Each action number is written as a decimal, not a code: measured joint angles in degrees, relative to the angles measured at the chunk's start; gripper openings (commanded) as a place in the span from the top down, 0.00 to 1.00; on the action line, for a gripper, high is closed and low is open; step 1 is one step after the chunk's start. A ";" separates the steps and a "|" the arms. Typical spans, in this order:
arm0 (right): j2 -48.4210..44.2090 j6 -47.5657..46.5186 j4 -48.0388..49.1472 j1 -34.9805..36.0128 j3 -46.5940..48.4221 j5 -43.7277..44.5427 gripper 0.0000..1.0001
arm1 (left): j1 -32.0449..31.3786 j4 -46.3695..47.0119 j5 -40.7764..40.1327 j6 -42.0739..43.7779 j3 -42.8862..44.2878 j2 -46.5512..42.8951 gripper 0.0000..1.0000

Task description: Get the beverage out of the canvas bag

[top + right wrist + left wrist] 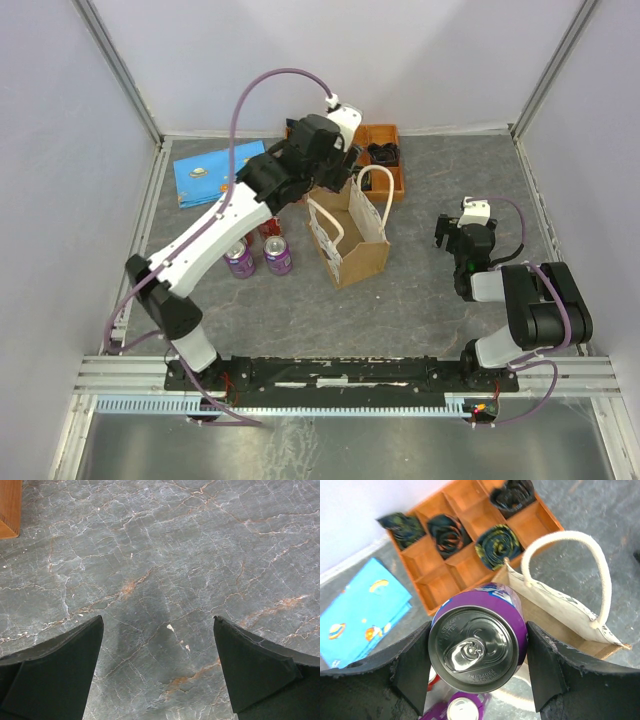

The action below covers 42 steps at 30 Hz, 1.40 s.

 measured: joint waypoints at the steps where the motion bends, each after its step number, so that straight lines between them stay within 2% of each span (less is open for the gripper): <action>1: 0.00 0.00 0.02 0.00 0.00 0.00 0.01 | 0.00 -0.17 -0.98 0.31 0.00 -1.46 0.97; 7: 0.00 0.00 0.02 0.00 0.00 -0.02 0.01 | 0.00 0.15 -6.56 0.74 -1.75 -11.34 0.97; 16: 0.00 0.00 0.00 0.00 0.00 -0.02 0.01 | 0.02 -0.28 -15.30 -1.01 -14.36 -26.80 0.97; 28: 0.00 0.00 0.00 0.00 0.00 0.00 0.01 | 0.00 -2.58 -13.49 -14.19 -42.58 -38.64 0.97; 33: 0.00 0.00 0.00 0.00 0.00 0.00 0.01 | 0.00 -1.64 -13.25 -18.25 -50.66 -41.11 0.97; 42: 0.00 0.00 0.00 0.00 0.00 0.00 0.01 | -0.22 8.04 -13.51 -24.22 -61.33 -46.45 0.97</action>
